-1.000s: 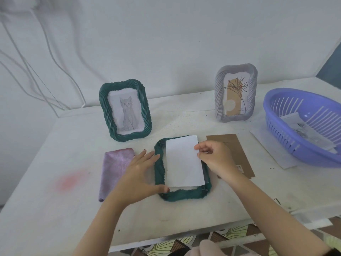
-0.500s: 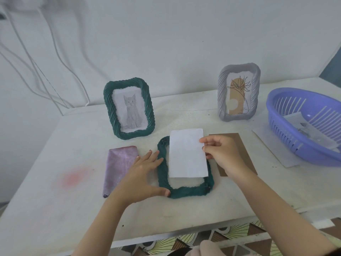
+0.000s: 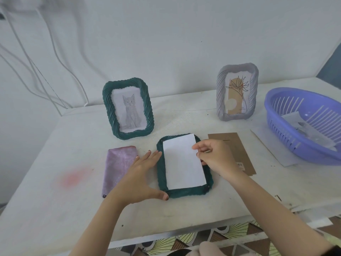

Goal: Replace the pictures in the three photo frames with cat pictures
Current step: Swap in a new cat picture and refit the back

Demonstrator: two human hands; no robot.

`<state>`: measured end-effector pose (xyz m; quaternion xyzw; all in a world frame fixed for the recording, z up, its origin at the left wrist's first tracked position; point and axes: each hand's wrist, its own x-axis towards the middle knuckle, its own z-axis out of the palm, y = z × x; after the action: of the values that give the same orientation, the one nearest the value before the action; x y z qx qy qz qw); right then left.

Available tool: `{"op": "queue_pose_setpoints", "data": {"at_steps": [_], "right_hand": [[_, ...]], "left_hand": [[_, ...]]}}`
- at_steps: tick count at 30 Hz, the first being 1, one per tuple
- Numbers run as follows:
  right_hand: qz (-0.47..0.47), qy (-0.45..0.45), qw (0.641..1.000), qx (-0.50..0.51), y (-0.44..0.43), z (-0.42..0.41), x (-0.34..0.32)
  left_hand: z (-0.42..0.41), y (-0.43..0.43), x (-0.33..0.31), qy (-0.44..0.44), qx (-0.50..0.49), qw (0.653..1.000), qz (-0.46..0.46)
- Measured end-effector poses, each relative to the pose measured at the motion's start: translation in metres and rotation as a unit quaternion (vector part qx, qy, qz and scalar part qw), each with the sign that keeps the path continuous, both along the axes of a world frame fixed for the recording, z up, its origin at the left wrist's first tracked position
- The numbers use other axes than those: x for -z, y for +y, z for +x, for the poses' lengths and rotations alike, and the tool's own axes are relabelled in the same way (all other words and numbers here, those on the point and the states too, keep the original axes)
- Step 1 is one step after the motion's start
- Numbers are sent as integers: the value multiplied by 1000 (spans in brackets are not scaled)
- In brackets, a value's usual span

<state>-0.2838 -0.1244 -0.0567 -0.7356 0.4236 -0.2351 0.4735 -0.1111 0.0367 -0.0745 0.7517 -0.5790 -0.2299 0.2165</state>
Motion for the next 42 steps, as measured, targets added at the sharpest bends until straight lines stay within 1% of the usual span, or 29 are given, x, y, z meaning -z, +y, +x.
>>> {"op": "queue_pose_setpoints", "data": {"at_steps": [10, 16, 20, 24, 27, 29, 31, 33, 34, 36, 38, 40, 42], "right_hand": [[-32, 25, 999, 3, 3, -2, 2], [-129, 72, 989, -16, 4, -2, 0], [-169, 108, 980, -21, 6, -2, -1], [-218, 162, 962, -30, 9, -3, -4], [-267, 168, 949, -7, 8, -7, -7], [-290, 200, 935, 33, 4, -12, -6], [-266, 280, 919, 74, -2, -17, -4], [-206, 375, 900, 86, -7, -22, -2], [-176, 403, 894, 87, -9, -25, 0], [-144, 425, 889, 88, -11, -29, 3], [-147, 432, 885, 88, -11, -31, 3], [-150, 426, 887, 96, -11, -32, 2], [-139, 402, 899, 106, -12, -33, -1]], "left_hand": [[-1, 0, -2, -18, 5, 1000, 3], [-6, -1, -5, 5, 3, 1000, -1], [-8, -1, -7, 10, -6, 1000, -3], [-8, -2, -7, 5, -5, 1000, -6], [-9, -1, -6, 8, -7, 1000, -9], [-9, -1, -5, 6, -6, 1000, -6], [-9, -1, -4, -8, -3, 1000, -5], [-9, -1, -3, -21, -3, 1000, -5], [-10, -1, -3, -24, -4, 1000, -6], [-10, -1, -2, -29, -4, 1000, -7], [-10, -1, -1, -37, -1, 999, -7], [-10, -1, 0, -41, 1, 999, -5], [-10, -2, 0, -39, 0, 999, -5]]}}
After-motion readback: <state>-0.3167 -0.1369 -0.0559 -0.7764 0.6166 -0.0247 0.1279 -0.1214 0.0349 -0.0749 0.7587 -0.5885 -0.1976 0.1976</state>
